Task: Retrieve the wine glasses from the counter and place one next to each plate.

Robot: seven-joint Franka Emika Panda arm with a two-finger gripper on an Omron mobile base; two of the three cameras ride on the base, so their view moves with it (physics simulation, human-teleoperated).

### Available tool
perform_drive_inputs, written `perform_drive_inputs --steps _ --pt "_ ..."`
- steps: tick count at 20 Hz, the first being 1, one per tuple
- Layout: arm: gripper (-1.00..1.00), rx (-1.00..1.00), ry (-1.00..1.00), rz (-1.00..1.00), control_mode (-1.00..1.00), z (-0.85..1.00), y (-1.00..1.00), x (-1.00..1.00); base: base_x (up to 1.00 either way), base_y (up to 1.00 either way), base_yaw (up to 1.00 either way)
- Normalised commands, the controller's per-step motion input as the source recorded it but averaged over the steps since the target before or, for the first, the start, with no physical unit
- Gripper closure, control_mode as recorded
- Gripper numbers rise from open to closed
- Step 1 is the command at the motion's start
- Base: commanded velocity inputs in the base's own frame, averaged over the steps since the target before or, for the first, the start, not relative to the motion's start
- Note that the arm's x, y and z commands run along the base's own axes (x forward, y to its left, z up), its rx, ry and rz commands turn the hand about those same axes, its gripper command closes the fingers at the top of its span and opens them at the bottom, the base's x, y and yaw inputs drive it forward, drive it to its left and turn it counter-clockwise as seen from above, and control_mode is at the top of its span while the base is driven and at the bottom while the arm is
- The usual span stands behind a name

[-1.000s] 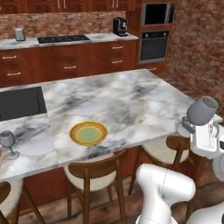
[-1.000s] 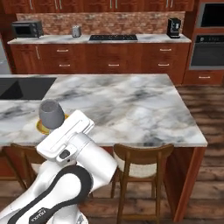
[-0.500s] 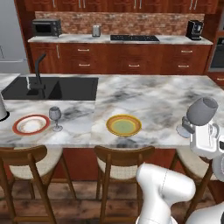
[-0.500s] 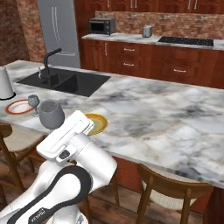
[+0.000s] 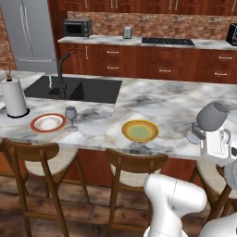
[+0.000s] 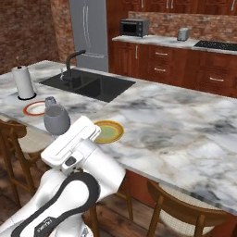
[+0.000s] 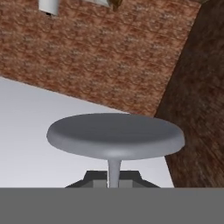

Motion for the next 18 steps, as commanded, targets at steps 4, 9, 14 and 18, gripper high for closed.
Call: perform_drive_inputs --steps 4,9,14,18 --pt "1.00 0.00 0.13 0.08 -1.00 0.00 -0.26 0.79 0.00 0.00 0.00" --pt "1.00 -0.01 0.15 0.13 -1.00 0.00 -0.19 0.68 0.00 0.00 0.00" --pt "1.00 -0.10 0.23 0.18 -1.00 -0.03 -0.27 0.56 0.00 0.00 0.00" --pt "1.00 -0.12 0.20 0.20 -1.00 -0.13 -0.34 0.65 0.00 0.00 0.00"
